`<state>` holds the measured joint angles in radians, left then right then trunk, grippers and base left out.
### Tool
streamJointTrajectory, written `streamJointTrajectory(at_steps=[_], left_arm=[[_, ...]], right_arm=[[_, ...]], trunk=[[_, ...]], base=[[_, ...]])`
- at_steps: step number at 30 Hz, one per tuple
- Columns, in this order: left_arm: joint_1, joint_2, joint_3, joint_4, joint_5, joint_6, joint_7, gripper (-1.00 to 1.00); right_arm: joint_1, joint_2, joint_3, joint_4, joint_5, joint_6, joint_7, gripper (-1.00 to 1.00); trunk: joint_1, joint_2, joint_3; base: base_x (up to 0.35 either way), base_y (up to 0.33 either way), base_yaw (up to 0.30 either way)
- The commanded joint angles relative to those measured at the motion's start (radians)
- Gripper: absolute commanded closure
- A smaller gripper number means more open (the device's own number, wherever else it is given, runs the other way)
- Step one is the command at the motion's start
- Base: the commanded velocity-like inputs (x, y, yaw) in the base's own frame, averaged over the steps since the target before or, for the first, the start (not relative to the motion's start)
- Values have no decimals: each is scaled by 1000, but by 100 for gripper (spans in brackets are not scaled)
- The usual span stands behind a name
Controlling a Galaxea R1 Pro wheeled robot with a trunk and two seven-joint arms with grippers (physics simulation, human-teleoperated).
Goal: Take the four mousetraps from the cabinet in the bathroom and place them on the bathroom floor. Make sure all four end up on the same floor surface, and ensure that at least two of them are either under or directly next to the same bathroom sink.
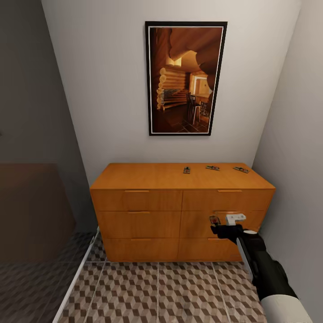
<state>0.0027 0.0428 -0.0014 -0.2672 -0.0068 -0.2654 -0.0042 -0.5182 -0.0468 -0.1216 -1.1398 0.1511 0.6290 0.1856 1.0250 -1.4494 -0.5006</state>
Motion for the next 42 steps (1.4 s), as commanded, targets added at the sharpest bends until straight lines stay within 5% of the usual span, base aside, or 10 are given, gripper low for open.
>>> streamJointTrajectory(at_steps=[1, 14, 24, 29, 36, 42], left_arm=[[0, 0, 0, -1, -1, -2, 0, -100], [0, 0, 0, -1, 0, -2, 0, -100], [0, -1, 0, -1, 2, -2, 0, -100], [0, -1, 2, 0, 3, -2, 0, -100], [0, 1, 0, 19, 4, 0, 2, -100], [1, 2, -1, 163, 4, 2, 4, -100]], right_arm=[[-1, 0, -2, 25, 6, -17, 9, 100], [-1, -9, -1, 535, 9, -433, 10, 100], [1, -43, 0, 1058, 8, -954, 7, 100], [15, -43, 0, 1111, 7, -1107, 5, 100], [122, -17, 0, 1126, 3, -1342, 2, 100], [194, 16, 0, 1127, 2, -1476, -72, 100]], trunk=[[0, -1, -1], [0, -1, -1], [0, -1, -1], [0, -1, -1], [0, -1, -1], [0, -1, -1]], base=[[0, 0, 0], [0, 0, 0], [0, 0, 0], [0, 0, 0], [0, 0, 0], [0, 0, 0]])
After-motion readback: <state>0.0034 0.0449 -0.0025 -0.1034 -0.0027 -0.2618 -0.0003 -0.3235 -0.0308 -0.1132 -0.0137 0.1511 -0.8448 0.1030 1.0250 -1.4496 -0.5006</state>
